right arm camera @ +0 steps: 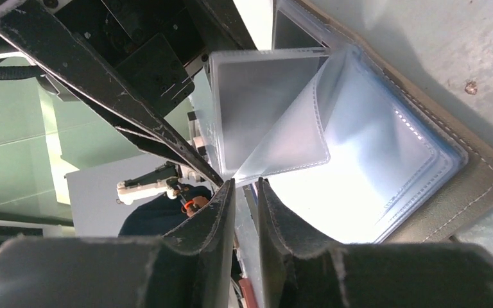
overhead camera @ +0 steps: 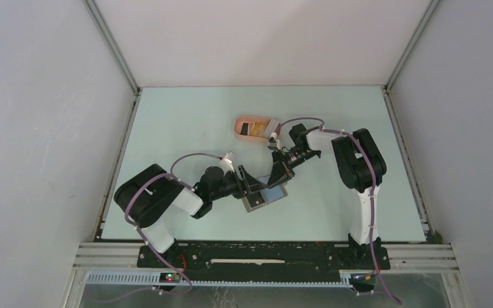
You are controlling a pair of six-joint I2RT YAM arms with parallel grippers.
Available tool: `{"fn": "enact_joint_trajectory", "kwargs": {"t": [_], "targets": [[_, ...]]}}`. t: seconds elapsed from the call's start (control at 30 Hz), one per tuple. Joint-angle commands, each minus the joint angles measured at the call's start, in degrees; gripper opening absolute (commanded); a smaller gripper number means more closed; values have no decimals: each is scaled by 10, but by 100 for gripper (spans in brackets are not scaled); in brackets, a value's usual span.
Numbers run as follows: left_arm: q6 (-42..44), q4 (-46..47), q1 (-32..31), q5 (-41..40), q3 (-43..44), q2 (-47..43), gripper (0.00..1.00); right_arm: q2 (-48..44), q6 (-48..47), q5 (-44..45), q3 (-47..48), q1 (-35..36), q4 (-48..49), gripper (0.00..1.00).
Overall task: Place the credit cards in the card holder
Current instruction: Turn over the card slot in the card holder.
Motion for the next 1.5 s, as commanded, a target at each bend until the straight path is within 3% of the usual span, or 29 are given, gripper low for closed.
{"fn": "enact_joint_trajectory", "kwargs": {"t": [0.0, 0.17, 0.37, 0.57, 0.67, 0.8, 1.03, 1.27, 1.47], "targets": [[-19, 52, 9, 5, -17, 9, 64, 12, 3, -20, 15, -2, -5, 26], [-20, 52, 12, 3, -17, 14, 65, 12, 6, -4, 15, 0, -3, 24], [-24, 53, 15, -1, -23, 16, 60, 11, 8, 13, 14, 0, -1, 24], [-19, 35, 19, -5, -25, 14, 46, 1, 4, 25, 15, -2, 0, 25], [-8, 4, 23, -9, -29, 6, 38, -24, -9, 51, 15, -8, 0, 30], [26, -91, 26, -31, -31, -40, 38, -59, -31, 85, 14, -20, -3, 38], [110, -313, 25, -77, -3, -133, 48, -101, -61, 127, 15, -22, -9, 45], [201, -527, 26, -173, 29, -277, 54, -171, -128, 168, 13, -24, -24, 46], [279, -606, 26, -236, 55, -402, 55, -239, -169, 191, 7, -24, -14, 46]]}}
